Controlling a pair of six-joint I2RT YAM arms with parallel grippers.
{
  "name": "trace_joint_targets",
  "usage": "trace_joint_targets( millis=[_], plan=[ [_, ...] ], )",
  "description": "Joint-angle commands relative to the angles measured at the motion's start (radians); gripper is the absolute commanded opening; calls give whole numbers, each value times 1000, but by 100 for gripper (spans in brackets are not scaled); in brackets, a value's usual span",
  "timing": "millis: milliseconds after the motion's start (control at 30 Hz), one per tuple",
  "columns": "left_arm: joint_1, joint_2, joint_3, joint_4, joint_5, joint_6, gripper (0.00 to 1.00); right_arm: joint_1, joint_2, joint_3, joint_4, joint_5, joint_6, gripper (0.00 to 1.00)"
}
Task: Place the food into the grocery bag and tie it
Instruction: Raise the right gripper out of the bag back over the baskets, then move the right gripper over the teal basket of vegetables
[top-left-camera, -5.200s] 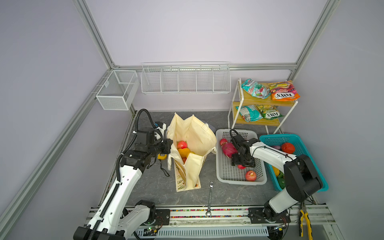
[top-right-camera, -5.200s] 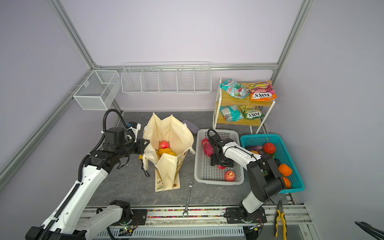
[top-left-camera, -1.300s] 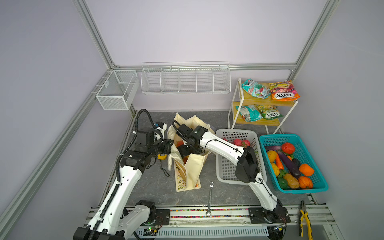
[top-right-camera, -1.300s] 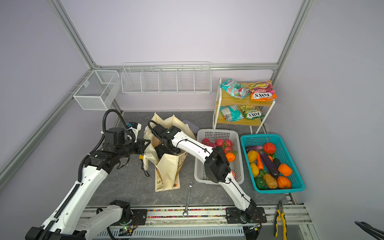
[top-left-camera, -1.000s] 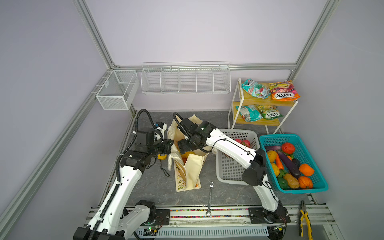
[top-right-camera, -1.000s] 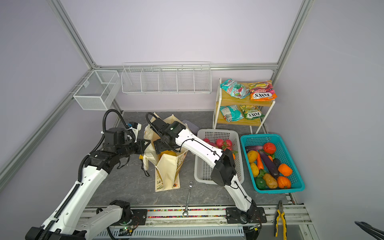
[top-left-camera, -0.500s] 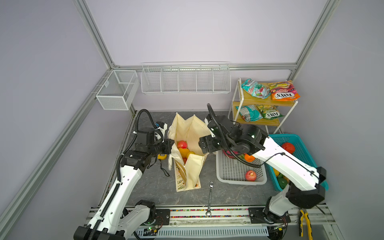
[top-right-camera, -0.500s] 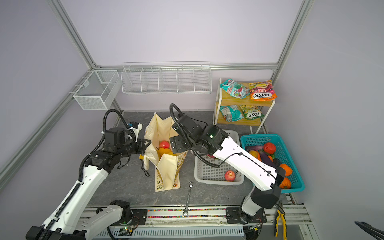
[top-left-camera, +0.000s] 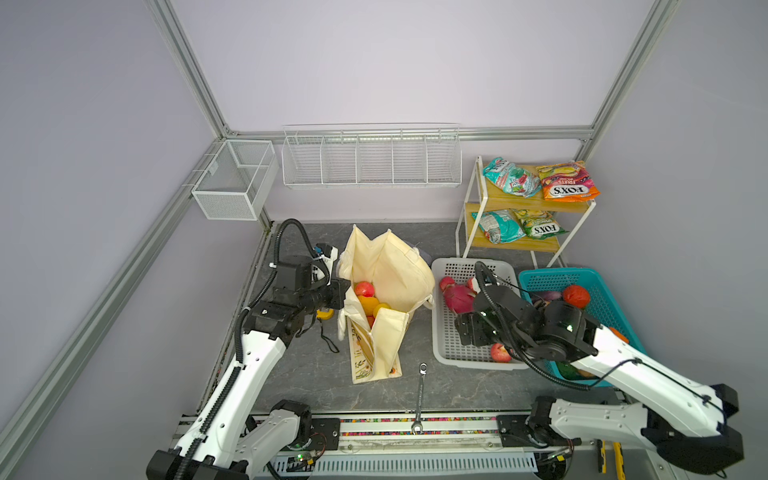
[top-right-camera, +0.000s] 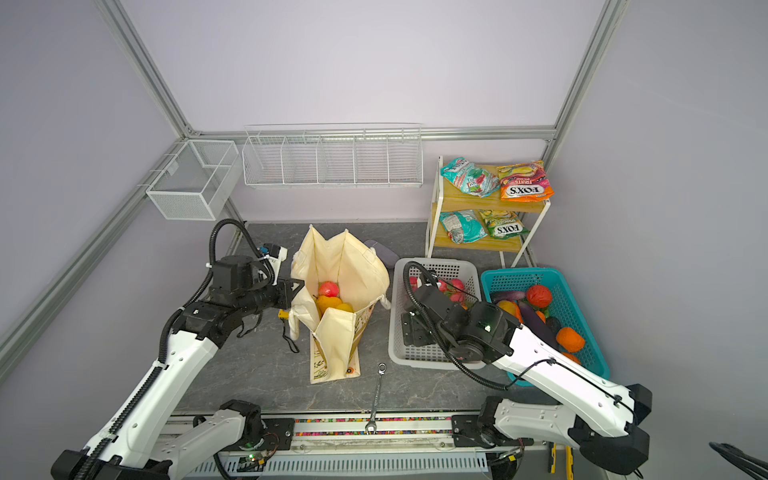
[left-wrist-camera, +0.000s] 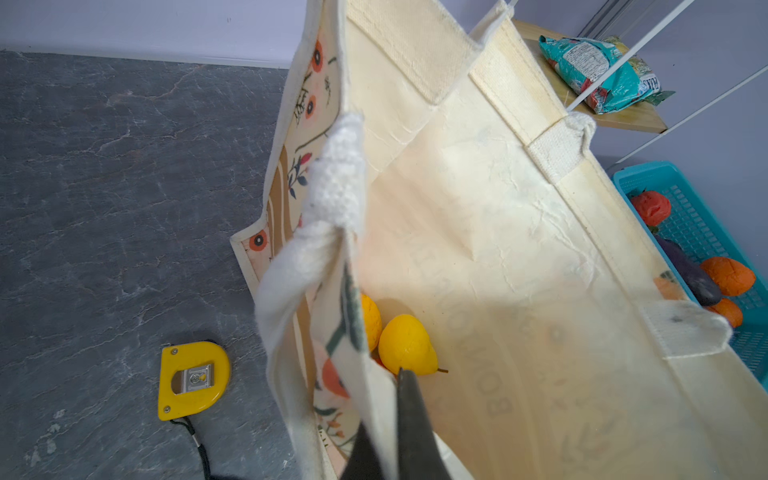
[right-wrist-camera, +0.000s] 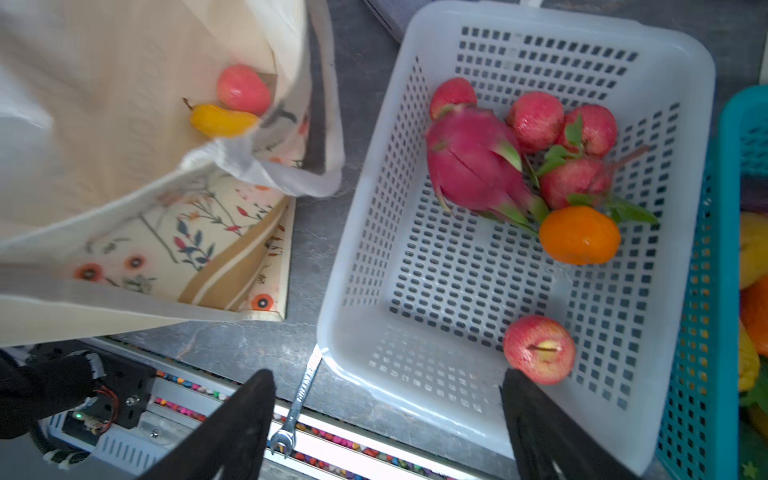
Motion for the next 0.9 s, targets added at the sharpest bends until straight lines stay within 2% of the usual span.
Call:
trace_joint_targets(
  millis=[0, 267, 567, 733, 867],
  plan=[
    [-6, -8, -13, 24, -2, 24, 0, -6, -60, -51, -109, 96, 103, 88],
    [-6, -11, -10, 23, 6, 19, 0, -48, -188, -116, -238, 189, 145, 88],
    [-7, -5, -10, 20, 8, 15, 0, -176, -278, -137, -349, 247, 113, 88],
    [-8, -10, -4, 14, 22, 8, 0, -261, -267, -160, -338, 255, 60, 88],
    [-9, -24, -9, 20, 16, 5, 0, -356, -189, -146, -302, 175, 1, 88]
  ],
)
